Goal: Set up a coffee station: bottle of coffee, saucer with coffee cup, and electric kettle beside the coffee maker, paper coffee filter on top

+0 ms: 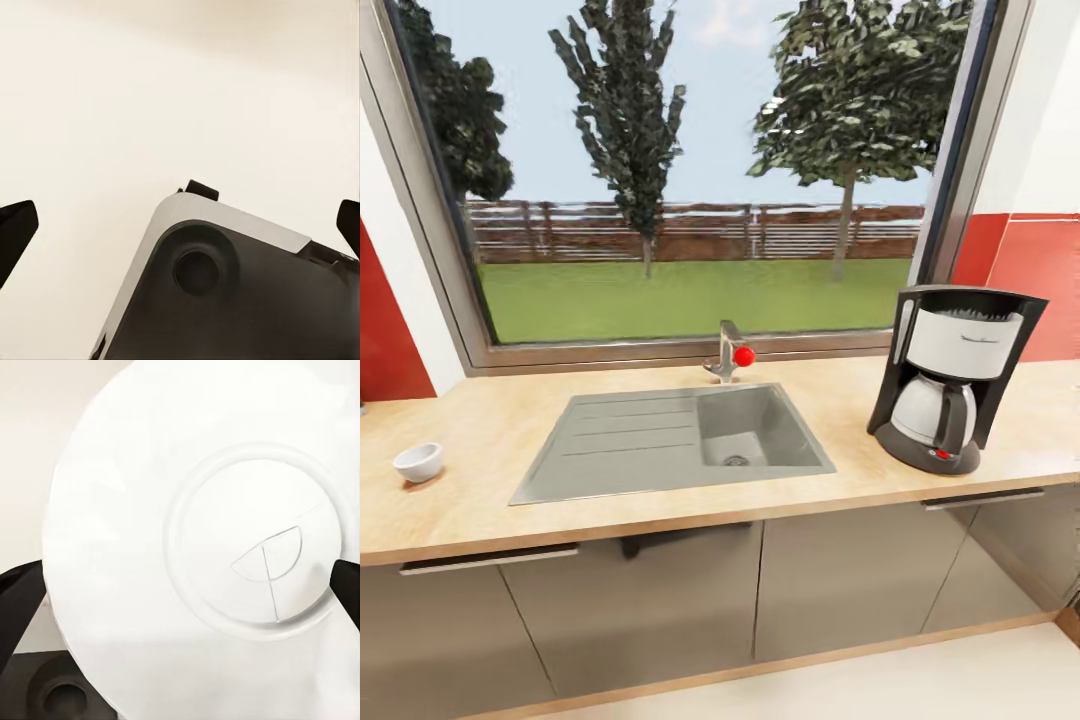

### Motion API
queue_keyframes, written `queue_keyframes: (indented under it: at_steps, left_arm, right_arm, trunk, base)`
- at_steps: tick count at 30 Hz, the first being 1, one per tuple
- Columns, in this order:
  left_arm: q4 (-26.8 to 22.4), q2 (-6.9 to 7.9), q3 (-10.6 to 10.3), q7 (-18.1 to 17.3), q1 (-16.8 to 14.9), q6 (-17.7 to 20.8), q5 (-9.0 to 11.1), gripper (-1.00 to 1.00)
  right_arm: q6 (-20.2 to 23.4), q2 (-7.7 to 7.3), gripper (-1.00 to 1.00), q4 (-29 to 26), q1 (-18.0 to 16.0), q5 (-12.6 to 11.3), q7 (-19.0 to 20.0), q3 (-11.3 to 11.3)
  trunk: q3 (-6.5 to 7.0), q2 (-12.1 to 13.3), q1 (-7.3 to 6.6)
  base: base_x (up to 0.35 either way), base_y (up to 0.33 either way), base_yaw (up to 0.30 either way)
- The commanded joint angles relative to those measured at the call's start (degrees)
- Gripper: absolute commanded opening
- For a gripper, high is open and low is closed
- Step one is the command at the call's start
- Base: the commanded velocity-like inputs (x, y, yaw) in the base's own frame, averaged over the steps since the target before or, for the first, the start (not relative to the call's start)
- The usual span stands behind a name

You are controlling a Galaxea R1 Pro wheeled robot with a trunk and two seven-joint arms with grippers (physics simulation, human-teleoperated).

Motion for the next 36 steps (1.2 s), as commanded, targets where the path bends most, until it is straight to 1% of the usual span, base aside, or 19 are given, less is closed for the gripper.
queue_keyframes:
  at_steps: [1,11,17,23,24,26,27,29,36]
  left_arm:
    - [-0.12,0.0,-0.22,0.33,0.03,-0.09,0.02,1.0]
    - [-0.12,0.0,-0.22,0.33,0.03,-0.1,0.02,1.0]
    - [-0.12,0.0,-0.22,0.33,0.03,-0.1,0.02,1.0]
    - [-0.12,0.0,-0.33,0.33,0.03,-0.16,0.02,1.0]
    - [-0.12,0.0,-0.57,0.33,0.03,-0.17,0.02,1.0]
    - [-0.12,0.0,-1.05,0.33,0.03,-0.18,0.02,1.0]
    - [-0.12,0.0,-1.42,0.33,0.03,-0.18,0.02,1.0]
    - [-0.12,0.0,-1.87,0.33,0.03,-0.19,0.02,1.0]
    - [-0.12,0.0,-2.06,0.33,0.03,-0.19,0.02,1.0]
  right_arm:
    - [-0.37,-0.01,-1.0,0.19,-0.07,0.12,0.1,-0.39]
    - [-0.37,0.09,-1.0,0.19,-0.07,0.12,0.1,-0.39]
    - [-0.37,0.23,-1.0,0.19,-0.07,0.12,0.1,-0.39]
    - [-0.38,0.08,-1.0,0.19,-0.07,0.04,0.12,-0.42]
    - [-0.41,-0.02,-1.0,0.19,-0.07,-0.42,0.15,-0.49]
    - [-0.55,-0.13,-1.0,0.19,-0.07,-2.21,0.17,-0.54]
    - [-0.92,-0.28,-1.0,0.19,-0.07,-4.36,0.19,-0.55]
    - [-1.4,-0.49,-1.0,0.19,-0.07,-6.37,0.2,-0.56]
    - [-1.61,-0.51,-1.0,0.19,-0.07,-7.02,0.23,-0.57]
  trunk:
    - [-0.05,-0.03,0.0]
    - [-0.05,-0.03,0.0]
    - [-0.05,-0.03,0.0]
    - [-0.05,-0.03,0.0]
    - [-0.05,-0.03,0.0]
    - [-0.05,-0.03,0.0]
    - [-0.05,-0.03,0.0]
    - [-0.05,-0.03,0.0]
    - [-0.05,-0.03,0.0]
  base:
    - [0.0,-0.326,0.0]
    - [0.0,-0.326,0.0]
    - [0.0,-0.326,0.165]
    - [-0.062,-0.321,0.027]
    - [-0.152,-0.305,0.002]
    - [-0.161,-0.302,0.001]
    - [-0.175,-0.297,0.001]
    - [-0.186,-0.292,0.0]
    - [-0.209,-0.276,0.0]
